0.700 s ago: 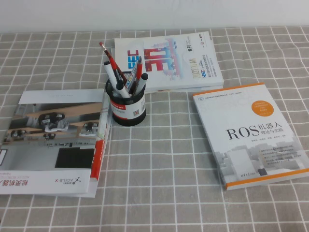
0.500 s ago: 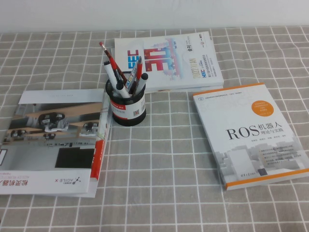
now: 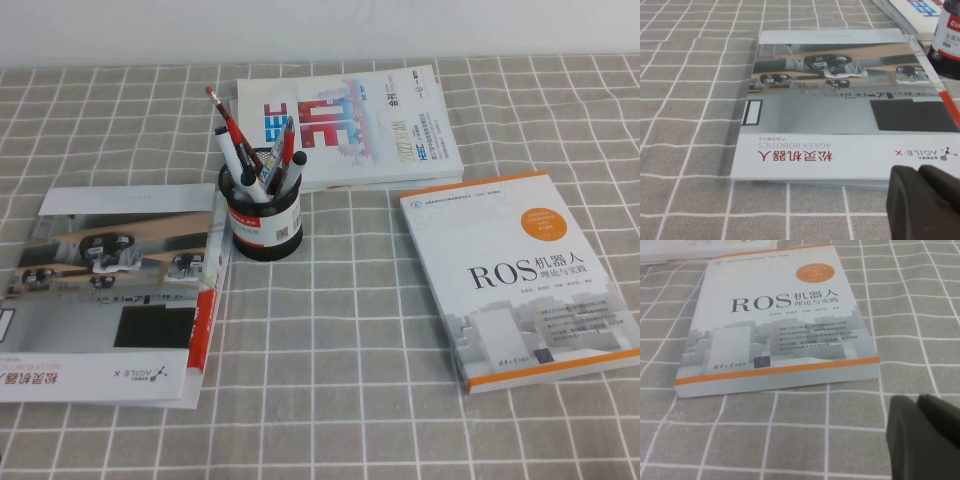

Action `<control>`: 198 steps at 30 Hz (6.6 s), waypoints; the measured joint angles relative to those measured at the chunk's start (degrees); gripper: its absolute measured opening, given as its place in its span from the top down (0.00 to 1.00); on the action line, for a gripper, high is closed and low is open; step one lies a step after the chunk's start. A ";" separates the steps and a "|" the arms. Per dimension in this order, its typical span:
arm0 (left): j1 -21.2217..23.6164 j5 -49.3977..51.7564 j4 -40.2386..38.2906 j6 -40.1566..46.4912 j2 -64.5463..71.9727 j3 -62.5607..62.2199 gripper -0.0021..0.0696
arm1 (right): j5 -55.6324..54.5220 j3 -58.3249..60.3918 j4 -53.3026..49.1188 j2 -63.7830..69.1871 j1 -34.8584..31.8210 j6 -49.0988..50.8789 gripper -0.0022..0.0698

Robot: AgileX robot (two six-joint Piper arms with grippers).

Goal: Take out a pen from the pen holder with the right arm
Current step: 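Take a marker out of the pen holder and lay it on the table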

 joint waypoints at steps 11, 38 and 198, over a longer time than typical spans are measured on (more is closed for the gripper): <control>0.00 0.00 0.00 0.00 0.00 0.00 0.98 | 0.00 0.00 0.00 0.00 0.00 0.00 0.99; 0.00 0.00 0.00 0.00 0.00 0.00 0.98 | 0.00 0.00 0.00 0.00 0.00 0.00 0.99; 0.00 0.00 0.00 0.00 0.00 0.00 0.98 | -64.33 -74.57 -6.94 119.59 41.09 -11.90 0.36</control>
